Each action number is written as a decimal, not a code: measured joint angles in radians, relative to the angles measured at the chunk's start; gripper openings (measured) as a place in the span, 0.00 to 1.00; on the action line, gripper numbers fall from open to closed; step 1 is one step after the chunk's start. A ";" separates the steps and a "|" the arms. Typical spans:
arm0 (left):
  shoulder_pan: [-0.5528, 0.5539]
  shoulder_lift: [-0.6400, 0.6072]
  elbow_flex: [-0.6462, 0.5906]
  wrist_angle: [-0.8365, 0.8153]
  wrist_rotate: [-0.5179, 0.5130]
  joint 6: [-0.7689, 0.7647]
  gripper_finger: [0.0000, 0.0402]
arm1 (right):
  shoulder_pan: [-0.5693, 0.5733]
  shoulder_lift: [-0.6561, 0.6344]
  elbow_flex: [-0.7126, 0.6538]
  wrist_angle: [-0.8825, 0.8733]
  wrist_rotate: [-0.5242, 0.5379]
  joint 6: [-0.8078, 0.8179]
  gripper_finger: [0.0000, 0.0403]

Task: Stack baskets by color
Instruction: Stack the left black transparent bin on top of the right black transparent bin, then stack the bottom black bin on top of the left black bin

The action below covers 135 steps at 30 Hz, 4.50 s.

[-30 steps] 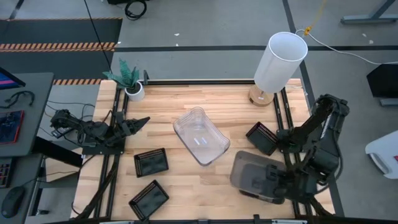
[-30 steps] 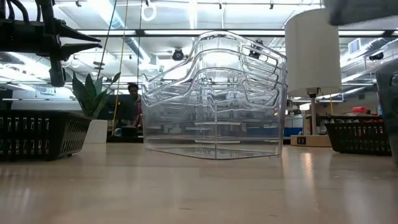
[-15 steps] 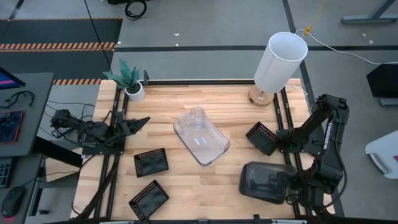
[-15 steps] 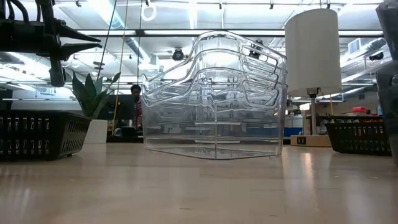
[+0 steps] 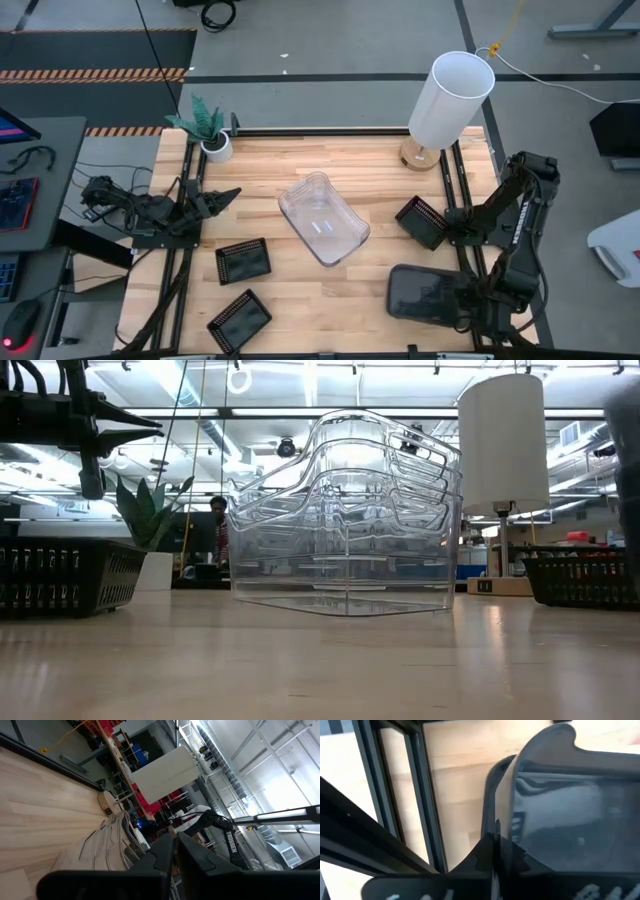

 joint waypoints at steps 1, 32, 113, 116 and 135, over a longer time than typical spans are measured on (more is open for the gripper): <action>0.000 0.000 0.000 0.000 0.000 0.000 0.08 | 0.000 0.000 -0.005 0.005 -0.002 0.001 0.04; 0.000 0.000 0.000 0.000 0.000 0.000 0.08 | -0.195 -0.312 0.120 0.302 0.054 0.010 0.30; -0.366 1.265 0.968 -0.887 1.171 -0.420 0.35 | -0.954 -0.408 0.098 0.253 0.369 0.567 0.30; -0.413 1.305 0.968 -0.870 1.122 -0.391 0.38 | -0.966 -0.408 0.098 0.253 0.369 0.552 0.30; -0.516 1.462 0.969 -0.988 0.912 -0.512 0.30 | -0.990 -0.408 0.098 0.262 0.366 0.492 0.30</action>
